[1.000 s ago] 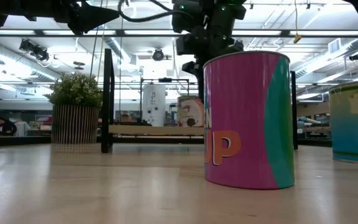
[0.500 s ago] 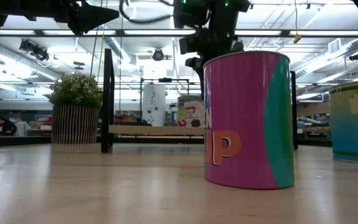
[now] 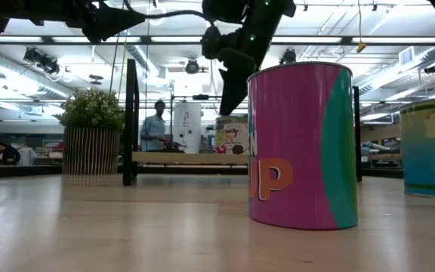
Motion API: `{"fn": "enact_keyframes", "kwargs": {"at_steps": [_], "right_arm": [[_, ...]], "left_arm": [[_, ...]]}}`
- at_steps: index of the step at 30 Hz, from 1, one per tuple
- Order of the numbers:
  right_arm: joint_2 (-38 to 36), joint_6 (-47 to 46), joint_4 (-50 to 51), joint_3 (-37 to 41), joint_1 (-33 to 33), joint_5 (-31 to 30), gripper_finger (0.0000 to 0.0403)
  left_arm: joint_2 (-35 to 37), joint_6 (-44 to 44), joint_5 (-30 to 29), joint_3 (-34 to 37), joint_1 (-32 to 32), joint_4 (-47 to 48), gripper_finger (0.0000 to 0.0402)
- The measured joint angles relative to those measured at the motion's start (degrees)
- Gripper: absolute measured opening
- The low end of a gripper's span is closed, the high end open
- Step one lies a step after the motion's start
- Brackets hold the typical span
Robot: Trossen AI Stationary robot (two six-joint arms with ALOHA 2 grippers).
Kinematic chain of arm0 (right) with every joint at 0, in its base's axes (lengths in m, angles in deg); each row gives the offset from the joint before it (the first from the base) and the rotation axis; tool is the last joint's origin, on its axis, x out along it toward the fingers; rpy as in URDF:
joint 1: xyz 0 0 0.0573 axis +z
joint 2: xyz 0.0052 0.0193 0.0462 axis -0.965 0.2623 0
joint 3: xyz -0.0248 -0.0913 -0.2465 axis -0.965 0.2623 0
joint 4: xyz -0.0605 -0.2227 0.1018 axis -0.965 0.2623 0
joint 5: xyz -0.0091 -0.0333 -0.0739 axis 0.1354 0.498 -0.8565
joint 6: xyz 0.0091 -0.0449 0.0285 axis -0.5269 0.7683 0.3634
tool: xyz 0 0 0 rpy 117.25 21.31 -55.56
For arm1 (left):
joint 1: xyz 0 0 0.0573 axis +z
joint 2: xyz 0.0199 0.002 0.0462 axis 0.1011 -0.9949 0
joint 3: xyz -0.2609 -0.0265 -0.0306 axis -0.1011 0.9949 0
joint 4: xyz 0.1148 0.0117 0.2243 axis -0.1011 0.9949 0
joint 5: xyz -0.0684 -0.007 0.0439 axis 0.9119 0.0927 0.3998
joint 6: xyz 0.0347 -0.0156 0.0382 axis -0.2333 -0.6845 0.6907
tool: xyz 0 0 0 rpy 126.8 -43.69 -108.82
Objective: Pick and place cans onto a shelf
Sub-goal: Put the orange can on the shelf aligned with the other green can
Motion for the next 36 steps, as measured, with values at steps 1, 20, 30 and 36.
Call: {"fn": "enact_keyframes", "kwargs": {"at_steps": [1,20,30,36], "right_arm": [[0.0,-2.5,0.3,0.0,-0.1,-0.1,0.0188],[1.6,-11.1,-3.5,4.0,-0.3,-1.0,0.0179],[1.5,-8.4,-0.7,3.9,-0.8,0.2,0.0082],[1.1,1.6,0.2,3.8,-0.9,4.2,0.0027]], "left_arm": [[0.0,0.0,0.0,0.0,0.0,0.0,0.0389],[0.0,-0.3,0.0,0.0,0.0,-0.4,0.0389],[0.0,-0.6,0.0,0.0,-0.1,0.3,0.0389],[0.0,-2.1,0.0,0.0,-0.1,1.7,0.0389]]}}
